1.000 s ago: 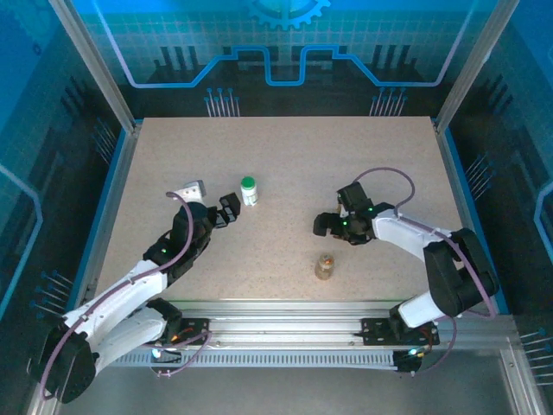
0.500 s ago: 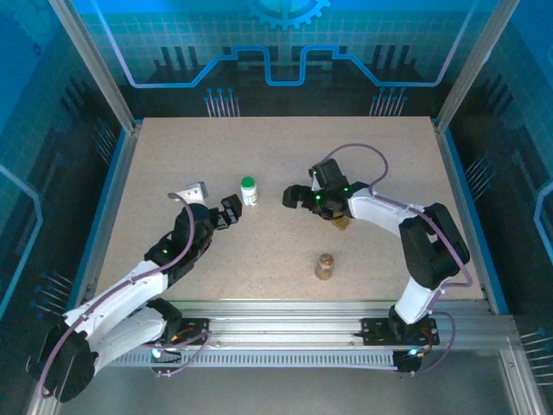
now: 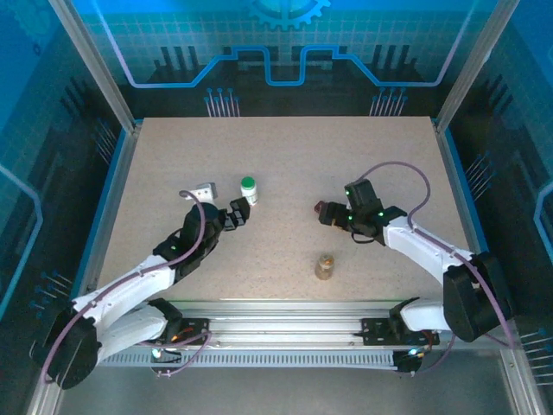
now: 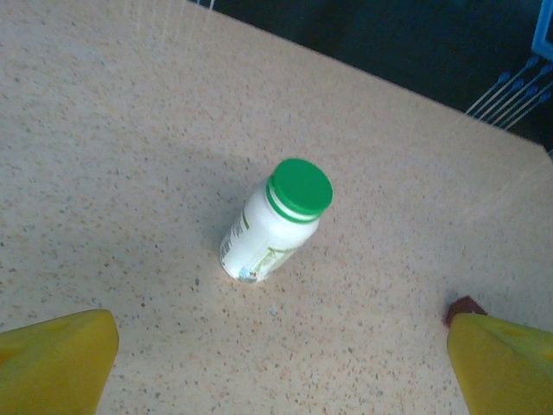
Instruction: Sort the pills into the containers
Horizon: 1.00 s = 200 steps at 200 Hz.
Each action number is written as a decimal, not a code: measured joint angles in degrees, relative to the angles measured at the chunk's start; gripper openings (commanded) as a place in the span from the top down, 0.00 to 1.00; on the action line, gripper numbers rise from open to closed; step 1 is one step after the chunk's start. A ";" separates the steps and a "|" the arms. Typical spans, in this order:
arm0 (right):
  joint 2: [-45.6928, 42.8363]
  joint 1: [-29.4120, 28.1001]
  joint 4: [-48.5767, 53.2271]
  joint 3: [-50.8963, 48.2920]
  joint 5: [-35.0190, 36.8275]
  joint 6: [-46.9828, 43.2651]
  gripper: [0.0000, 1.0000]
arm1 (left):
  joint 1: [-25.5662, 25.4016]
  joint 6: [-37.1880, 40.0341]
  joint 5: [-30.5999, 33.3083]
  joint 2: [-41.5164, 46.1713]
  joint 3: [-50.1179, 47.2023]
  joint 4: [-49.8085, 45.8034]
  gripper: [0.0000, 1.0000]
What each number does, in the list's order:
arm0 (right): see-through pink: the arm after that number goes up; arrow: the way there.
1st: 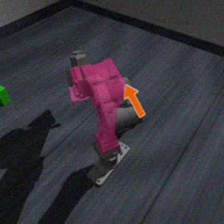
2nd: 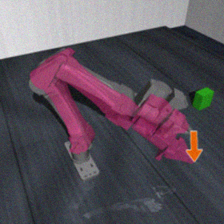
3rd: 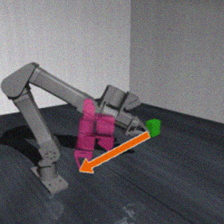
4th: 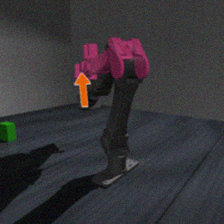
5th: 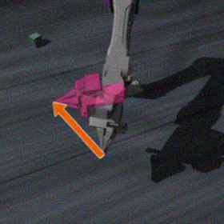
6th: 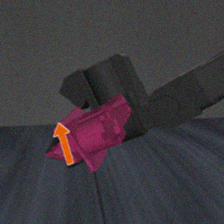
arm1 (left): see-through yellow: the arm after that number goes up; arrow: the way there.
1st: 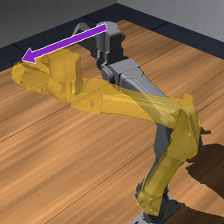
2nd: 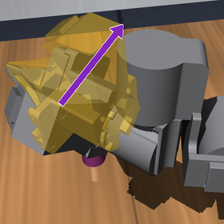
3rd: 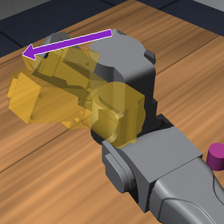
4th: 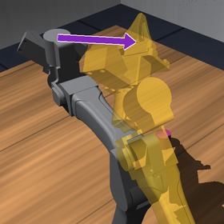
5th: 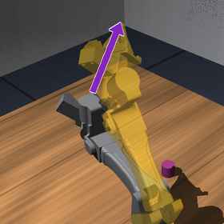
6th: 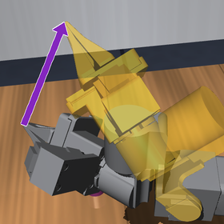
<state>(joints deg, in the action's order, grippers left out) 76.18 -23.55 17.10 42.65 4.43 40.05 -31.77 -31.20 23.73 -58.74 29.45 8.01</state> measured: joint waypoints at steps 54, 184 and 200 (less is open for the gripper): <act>5.46 2.97 -5.86 -2.97 -3.19 1.09 0.33 | -3.39 1.33 -0.15 -3.19 2.01 0.90 0.01; 23.41 7.23 -6.38 12.11 -7.39 -10.73 0.44 | -4.11 6.91 -4.37 -8.68 5.88 1.44 0.03; 24.96 7.63 -4.96 15.85 -7.69 -13.51 0.44 | -4.37 8.11 -5.75 -10.58 7.63 1.29 0.03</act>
<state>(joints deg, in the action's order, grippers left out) 101.14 -15.92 12.14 58.50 -3.27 26.55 -36.14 -23.09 17.98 -69.32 37.08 9.30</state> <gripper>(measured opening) 0.556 0.972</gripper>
